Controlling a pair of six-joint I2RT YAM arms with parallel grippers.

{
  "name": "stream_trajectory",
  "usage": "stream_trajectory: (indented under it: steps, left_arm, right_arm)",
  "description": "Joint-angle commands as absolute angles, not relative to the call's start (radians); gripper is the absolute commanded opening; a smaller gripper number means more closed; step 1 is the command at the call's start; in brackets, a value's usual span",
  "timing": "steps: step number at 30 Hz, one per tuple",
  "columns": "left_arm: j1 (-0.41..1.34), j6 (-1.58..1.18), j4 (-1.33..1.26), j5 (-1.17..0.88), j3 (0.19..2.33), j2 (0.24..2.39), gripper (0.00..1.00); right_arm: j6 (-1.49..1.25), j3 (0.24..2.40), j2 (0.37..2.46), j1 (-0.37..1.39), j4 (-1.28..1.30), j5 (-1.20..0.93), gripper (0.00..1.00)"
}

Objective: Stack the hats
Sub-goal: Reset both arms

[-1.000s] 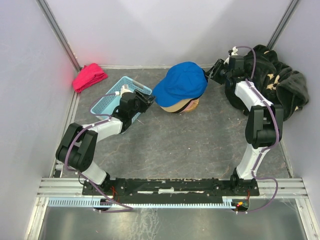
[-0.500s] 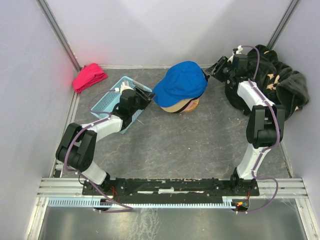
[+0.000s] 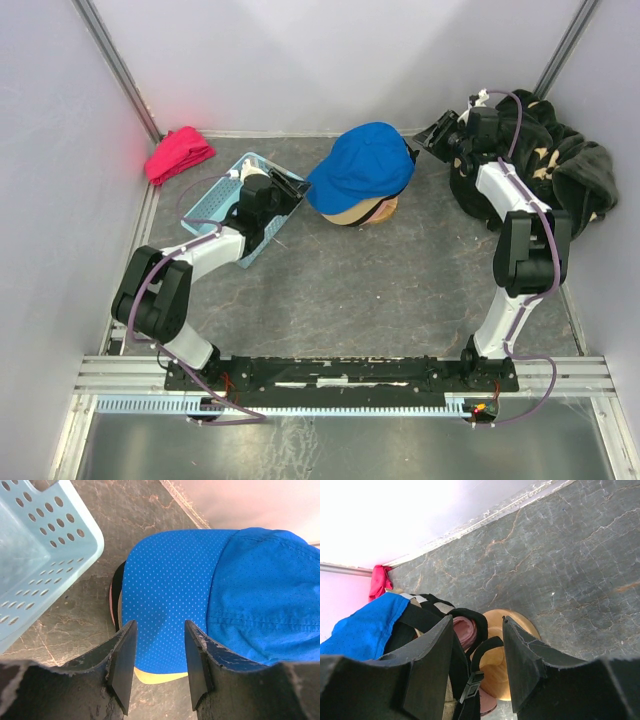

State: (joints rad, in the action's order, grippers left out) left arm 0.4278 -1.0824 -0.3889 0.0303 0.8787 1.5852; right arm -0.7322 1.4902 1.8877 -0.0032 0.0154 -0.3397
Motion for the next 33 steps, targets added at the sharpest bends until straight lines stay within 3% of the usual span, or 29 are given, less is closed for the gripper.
stream_trajectory:
  steps: [1,8,13,16,24,33]
  left_arm:
    - [0.432,-0.971,-0.341,0.097,0.954,1.526,0.51]
    - [0.437,-0.639,-0.221,0.284,1.066,1.476,0.54]
    - [0.464,-0.420,-0.333,0.514,0.992,1.431,0.54]
    - [0.490,-0.285,-0.540,0.632,0.881,1.407,0.55]
    - [0.505,-0.193,-0.645,0.719,0.820,1.405,0.58]
    - [0.505,-0.190,-0.741,0.729,0.761,1.398,0.59]
  right_arm:
    - [-0.678,1.504,1.795,-0.008,0.011,-0.311,0.52]
    - [-0.516,1.429,1.648,0.004,0.057,-0.105,0.54]
    - [-0.374,1.381,1.556,0.088,0.141,0.155,0.63]
    - [-0.321,1.338,1.519,0.163,0.165,0.347,1.00]
    - [-0.361,1.246,1.427,0.282,0.252,0.656,0.99]
    - [-0.329,1.089,1.317,0.359,0.187,0.778,0.99]
